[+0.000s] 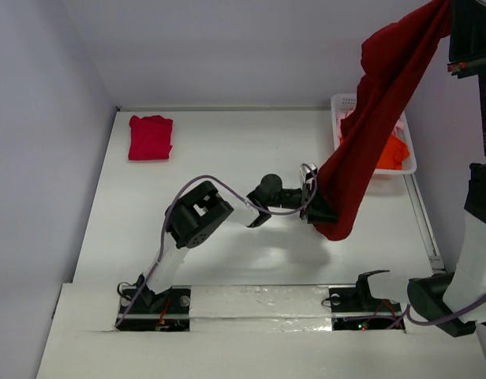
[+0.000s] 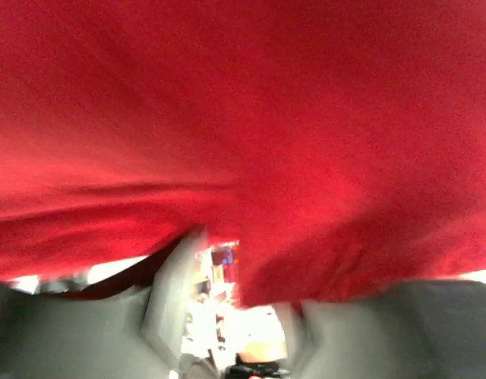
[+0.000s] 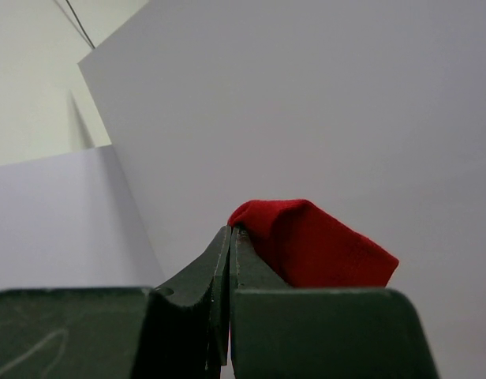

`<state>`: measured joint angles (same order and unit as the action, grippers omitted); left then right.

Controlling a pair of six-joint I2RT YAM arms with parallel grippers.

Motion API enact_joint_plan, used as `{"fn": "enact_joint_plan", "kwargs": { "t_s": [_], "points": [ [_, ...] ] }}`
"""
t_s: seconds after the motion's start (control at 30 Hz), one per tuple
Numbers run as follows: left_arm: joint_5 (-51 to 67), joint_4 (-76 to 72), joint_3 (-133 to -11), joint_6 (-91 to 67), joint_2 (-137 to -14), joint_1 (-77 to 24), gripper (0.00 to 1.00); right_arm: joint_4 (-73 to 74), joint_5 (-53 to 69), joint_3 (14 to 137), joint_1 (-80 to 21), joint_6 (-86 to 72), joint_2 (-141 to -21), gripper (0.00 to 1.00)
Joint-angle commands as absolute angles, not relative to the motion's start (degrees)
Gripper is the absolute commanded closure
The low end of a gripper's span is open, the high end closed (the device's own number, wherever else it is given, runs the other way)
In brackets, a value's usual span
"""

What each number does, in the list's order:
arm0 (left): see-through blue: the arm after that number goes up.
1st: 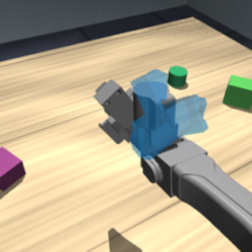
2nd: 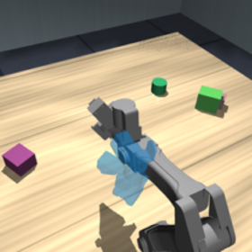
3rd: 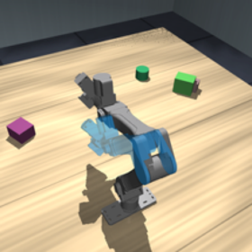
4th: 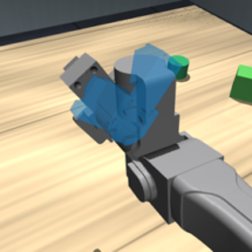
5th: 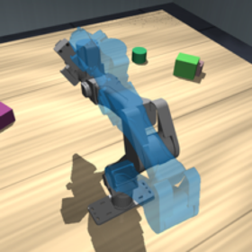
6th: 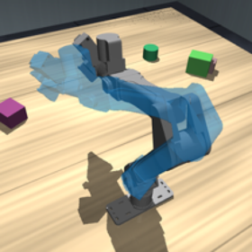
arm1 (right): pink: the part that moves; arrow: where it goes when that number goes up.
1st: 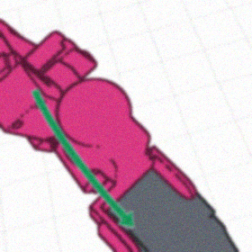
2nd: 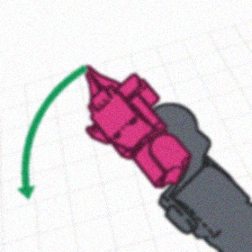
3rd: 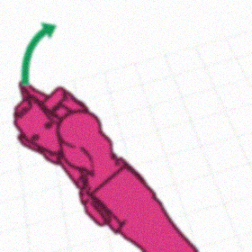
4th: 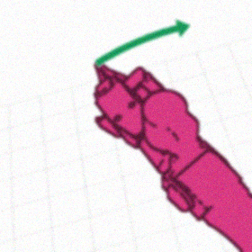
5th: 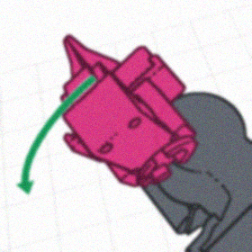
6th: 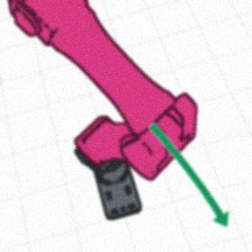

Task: Fold and stack the t-shirts
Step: Flatten the tshirt out

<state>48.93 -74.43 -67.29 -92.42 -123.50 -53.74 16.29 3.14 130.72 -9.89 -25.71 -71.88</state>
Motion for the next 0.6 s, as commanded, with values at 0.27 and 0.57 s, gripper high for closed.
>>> {"fn": "enact_joint_plan", "kwargs": {
  "t_s": [0.27, 0.57],
  "points": [
    [49.75, -118.48, -68.73, -91.76, -124.98, -54.14, 1.0, 13.18, 1.94, 133.24, -10.46, -24.52, -69.43, 1.0],
    [48.08, -112.34, -66.09, -85.53, -122.96, -53.61, 0.71, 13.62, 1.85, 132.1, -10.46, -23.91, -68.73, 1.0]
  ]
}}
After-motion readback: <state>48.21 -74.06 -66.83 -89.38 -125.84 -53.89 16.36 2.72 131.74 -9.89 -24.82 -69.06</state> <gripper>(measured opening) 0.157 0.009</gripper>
